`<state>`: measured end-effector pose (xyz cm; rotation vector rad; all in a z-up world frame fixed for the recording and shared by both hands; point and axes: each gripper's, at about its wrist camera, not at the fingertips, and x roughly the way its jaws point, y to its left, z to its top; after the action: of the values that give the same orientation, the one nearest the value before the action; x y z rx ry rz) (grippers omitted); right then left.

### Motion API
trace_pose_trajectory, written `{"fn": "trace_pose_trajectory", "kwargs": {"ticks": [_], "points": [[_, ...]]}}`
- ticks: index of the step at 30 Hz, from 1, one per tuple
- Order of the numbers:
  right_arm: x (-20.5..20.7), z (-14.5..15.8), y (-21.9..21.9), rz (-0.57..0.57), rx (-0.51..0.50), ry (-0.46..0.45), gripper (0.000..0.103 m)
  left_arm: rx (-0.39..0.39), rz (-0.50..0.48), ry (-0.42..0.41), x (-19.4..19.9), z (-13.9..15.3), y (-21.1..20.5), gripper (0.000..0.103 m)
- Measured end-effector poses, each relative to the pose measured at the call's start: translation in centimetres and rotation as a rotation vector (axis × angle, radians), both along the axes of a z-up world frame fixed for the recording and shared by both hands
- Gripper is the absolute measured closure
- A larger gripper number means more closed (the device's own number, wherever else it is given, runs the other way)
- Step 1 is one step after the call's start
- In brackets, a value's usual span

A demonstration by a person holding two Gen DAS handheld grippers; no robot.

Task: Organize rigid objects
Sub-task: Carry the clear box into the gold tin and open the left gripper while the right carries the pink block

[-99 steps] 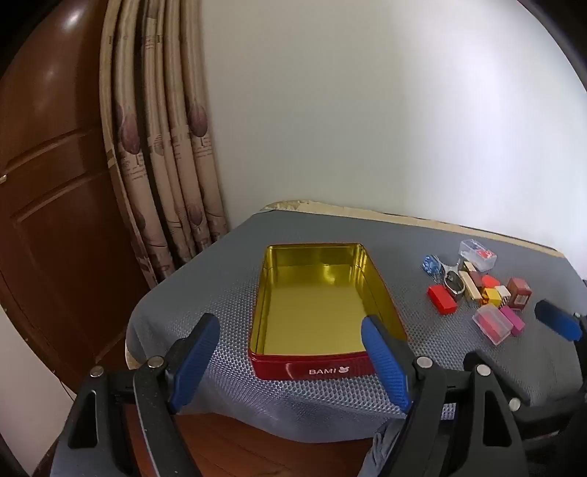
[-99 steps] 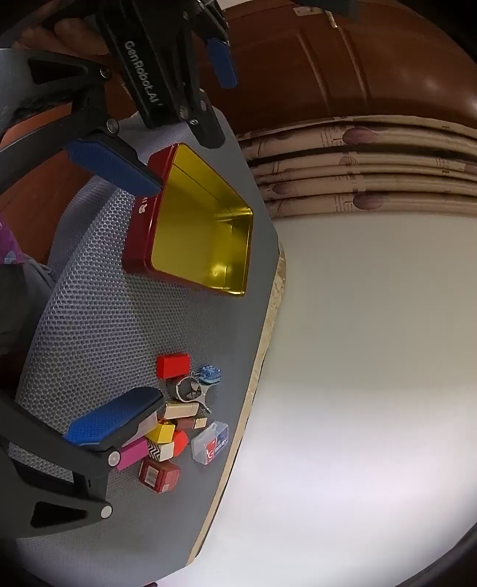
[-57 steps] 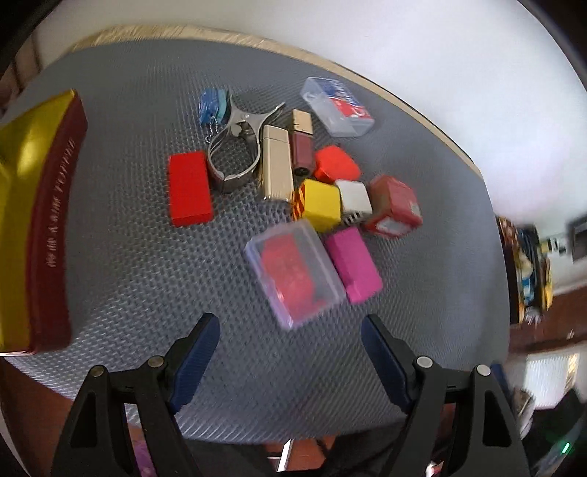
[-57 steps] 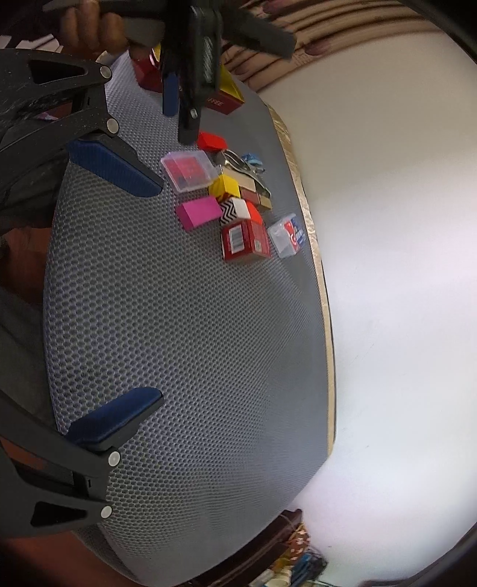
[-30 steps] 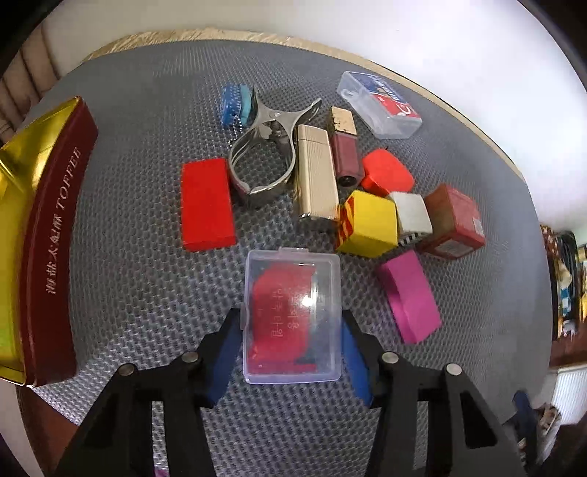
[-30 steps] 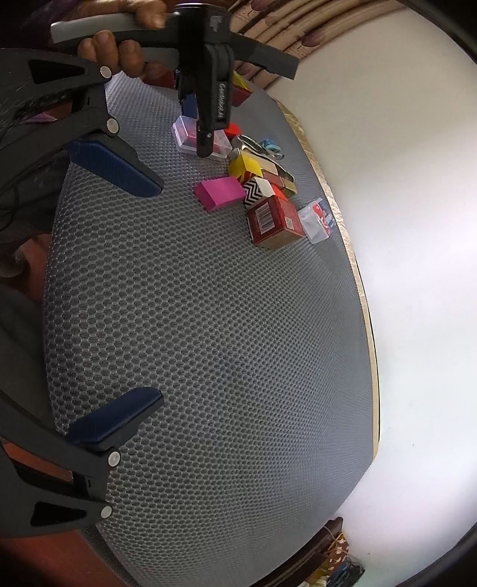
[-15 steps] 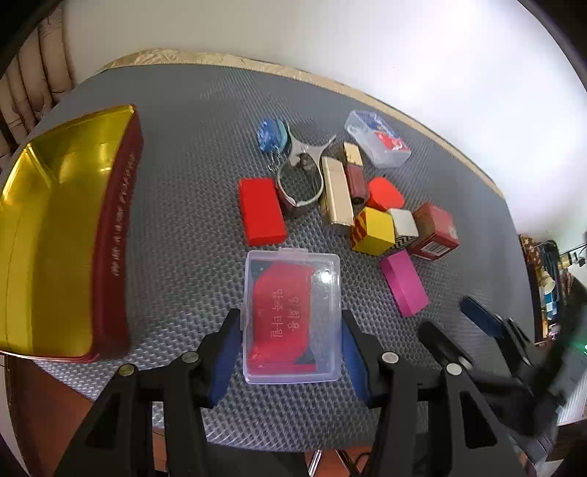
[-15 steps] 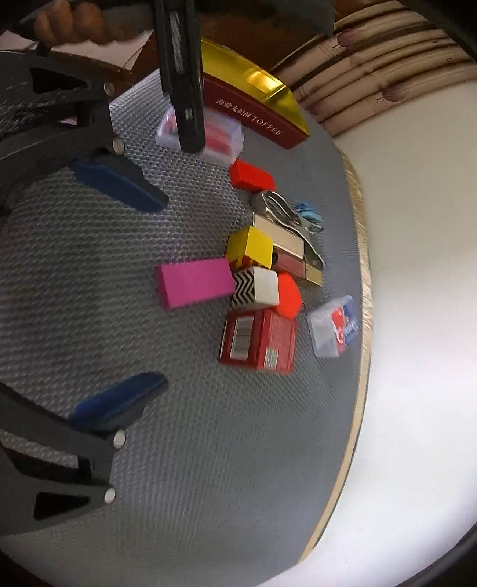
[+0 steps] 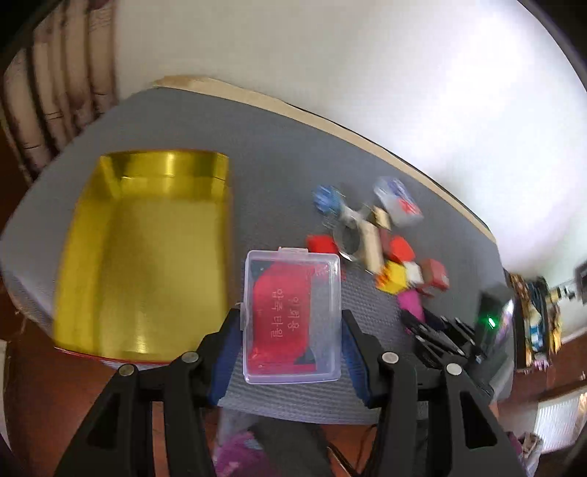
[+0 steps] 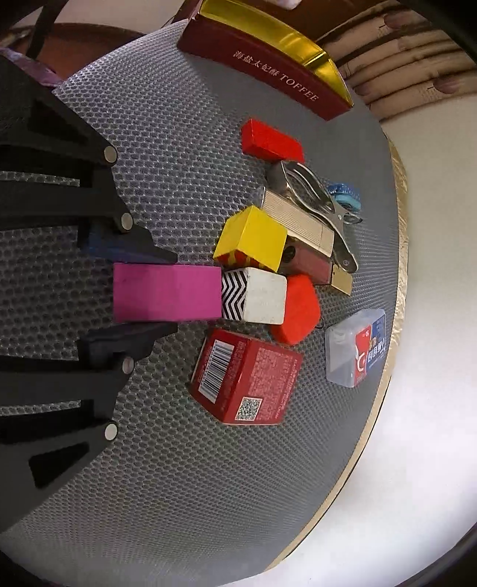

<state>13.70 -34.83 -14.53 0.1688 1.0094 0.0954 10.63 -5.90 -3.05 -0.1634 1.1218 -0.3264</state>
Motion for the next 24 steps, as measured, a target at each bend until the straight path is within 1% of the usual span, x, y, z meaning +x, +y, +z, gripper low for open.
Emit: {"fn": "trace_pose_trajectory", "kwargs": {"ticks": [1, 3, 5, 7, 9, 11, 16, 20, 24], "points": [[-0.3, 0.2, -0.2, 0.0, 0.027, -0.004, 0.076, 0.004, 0.018, -0.003, 0.6, 0.3, 1.2, 0.05], [-0.9, 0.5, -0.4, 0.0, 0.064, -0.011, 0.076, 0.04, 0.066, -0.014, 2.0, 0.5, 3.5, 0.05], [-1.6, 1.1, -0.6, -0.001, 0.103, -0.018, 0.076, 0.113, 0.089, -0.039, 3.9, 0.5, 5.5, 0.05], [-2.3, 1.5, -0.8, -0.005, 0.156, -0.025, 0.076, 0.171, 0.11, -0.043, 5.9, -0.2, 7.3, 0.05], [-3.0, 1.9, -0.6, -0.008, 0.184, -0.033, 0.076, 0.199, 0.107, -0.041, 7.8, -1.2, 8.2, 0.05], [-3.5, 2.2, -0.7, -0.007, 0.207, -0.04, 0.076, 0.225, 0.112, -0.038, 9.4, -2.2, 8.7, 0.05], [-4.4, 3.6, -0.6, -0.002, 0.225, -0.055, 0.076, 0.248, 0.082, -0.026, 13.2, -5.0, 9.2, 0.05], [-4.3, 4.5, 0.0, 0.002, 0.232, -0.06, 0.076, 0.282, 0.092, -0.006, 15.0, -7.1, 8.7, 0.05], [-3.9, 5.1, 0.7, 0.013, 0.234, -0.066, 0.076, 0.295, 0.104, 0.007, 16.0, -8.5, 8.9, 0.05]]}}
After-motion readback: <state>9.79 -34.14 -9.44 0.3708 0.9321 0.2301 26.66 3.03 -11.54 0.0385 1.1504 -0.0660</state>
